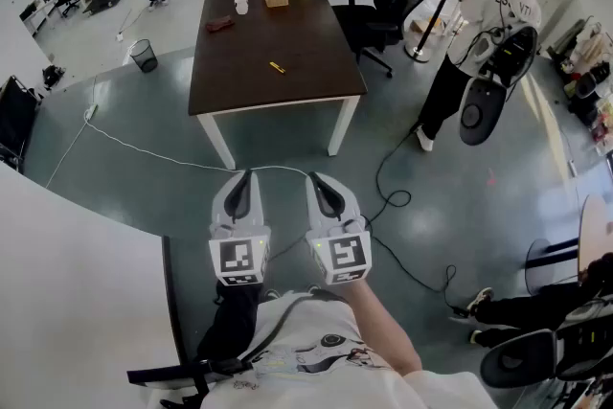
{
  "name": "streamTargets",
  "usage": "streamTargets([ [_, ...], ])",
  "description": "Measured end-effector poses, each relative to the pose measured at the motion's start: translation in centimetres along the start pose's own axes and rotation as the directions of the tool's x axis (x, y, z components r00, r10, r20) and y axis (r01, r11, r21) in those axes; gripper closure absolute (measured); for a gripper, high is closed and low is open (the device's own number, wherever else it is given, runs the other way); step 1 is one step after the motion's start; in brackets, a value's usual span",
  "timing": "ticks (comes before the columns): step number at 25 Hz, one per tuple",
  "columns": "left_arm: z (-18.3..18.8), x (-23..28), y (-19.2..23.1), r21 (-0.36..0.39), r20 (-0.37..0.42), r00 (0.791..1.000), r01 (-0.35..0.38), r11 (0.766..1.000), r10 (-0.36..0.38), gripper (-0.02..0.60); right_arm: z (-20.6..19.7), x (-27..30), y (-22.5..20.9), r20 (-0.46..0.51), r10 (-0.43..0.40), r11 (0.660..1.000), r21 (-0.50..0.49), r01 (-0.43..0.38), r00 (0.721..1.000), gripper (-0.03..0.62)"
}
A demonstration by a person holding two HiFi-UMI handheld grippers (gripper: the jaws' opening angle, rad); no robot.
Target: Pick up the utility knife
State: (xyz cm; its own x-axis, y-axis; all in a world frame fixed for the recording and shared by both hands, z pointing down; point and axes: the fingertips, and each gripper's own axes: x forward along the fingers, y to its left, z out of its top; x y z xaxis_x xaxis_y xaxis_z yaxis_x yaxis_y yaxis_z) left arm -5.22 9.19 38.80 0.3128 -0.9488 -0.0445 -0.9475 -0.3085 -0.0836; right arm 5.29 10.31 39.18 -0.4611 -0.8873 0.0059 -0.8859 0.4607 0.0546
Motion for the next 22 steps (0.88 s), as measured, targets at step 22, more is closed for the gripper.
streamTargets([
  [22, -1.9, 1.4, -1.0, -0.034, -0.039, 0.999, -0.012, 0.999, 0.011, 0.592, -2.3, -0.6, -2.1, -0.036, 0.016, 1.000, 0.014, -0.016, 0.999, 0.594],
])
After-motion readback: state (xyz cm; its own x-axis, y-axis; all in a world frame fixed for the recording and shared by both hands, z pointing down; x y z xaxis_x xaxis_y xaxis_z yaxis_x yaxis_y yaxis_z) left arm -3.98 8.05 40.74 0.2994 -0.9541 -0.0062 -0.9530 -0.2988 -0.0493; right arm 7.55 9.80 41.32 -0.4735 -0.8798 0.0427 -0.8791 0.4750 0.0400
